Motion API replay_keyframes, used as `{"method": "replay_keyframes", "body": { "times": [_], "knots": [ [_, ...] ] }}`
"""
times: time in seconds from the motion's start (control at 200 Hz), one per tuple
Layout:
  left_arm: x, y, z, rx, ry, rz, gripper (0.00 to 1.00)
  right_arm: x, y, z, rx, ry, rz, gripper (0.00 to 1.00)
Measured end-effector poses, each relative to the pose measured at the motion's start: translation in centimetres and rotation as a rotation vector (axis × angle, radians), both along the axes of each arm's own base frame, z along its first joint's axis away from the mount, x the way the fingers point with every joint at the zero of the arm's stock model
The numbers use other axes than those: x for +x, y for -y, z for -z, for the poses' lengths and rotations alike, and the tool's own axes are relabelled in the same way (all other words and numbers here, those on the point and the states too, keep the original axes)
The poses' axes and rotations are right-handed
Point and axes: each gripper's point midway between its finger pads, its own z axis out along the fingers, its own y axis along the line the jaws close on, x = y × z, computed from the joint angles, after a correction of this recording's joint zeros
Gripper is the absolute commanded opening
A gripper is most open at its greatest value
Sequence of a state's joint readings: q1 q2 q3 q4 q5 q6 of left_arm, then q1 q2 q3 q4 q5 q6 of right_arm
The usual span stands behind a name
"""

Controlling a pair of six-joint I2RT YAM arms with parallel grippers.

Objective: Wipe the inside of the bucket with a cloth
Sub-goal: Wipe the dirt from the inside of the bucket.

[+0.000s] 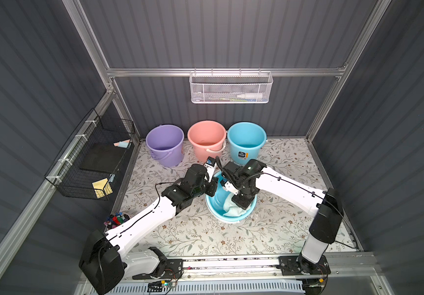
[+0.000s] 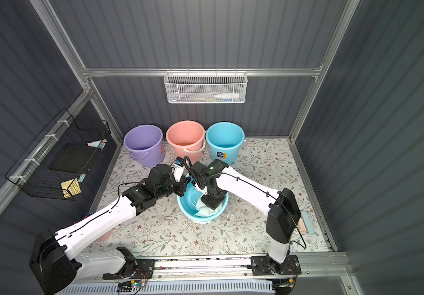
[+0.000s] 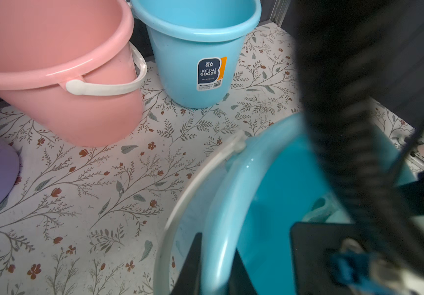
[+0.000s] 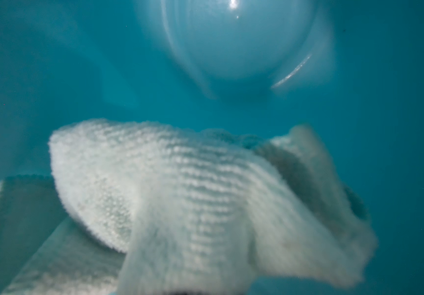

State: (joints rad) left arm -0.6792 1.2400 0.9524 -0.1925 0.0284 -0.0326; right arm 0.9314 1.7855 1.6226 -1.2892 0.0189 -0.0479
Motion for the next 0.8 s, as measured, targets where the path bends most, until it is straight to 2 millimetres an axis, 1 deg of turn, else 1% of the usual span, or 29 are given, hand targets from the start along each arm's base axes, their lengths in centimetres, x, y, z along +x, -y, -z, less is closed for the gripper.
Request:
{"method": "replay_keyframes", "body": {
  "times": [0.21,0.39,0.495,0.695,0.8],
  "knots": [
    [0.1,-0.1,0.0,0.003,0.004,-0.010,0.00,1.4,-1.1,2.1,0.021,0.043,0.118,0.00],
    [0.4,-0.5,0.0,0.007,0.006,-0.027,0.00,2.7,-2.4,5.0,0.059,0.074,0.208,0.00],
    [0.7,-0.9,0.0,0.008,0.008,-0.049,0.00,3.7,-3.2,6.1,0.076,0.112,0.244,0.00],
    [1.0,-1.3,-0.1,0.015,0.014,-0.069,0.00,5.0,-3.9,7.6,0.105,0.176,0.290,0.00],
    [1.1,-1.4,-0.1,0.017,0.017,-0.075,0.00,5.3,-4.2,7.7,0.121,0.186,0.306,0.00]
  ]
}}
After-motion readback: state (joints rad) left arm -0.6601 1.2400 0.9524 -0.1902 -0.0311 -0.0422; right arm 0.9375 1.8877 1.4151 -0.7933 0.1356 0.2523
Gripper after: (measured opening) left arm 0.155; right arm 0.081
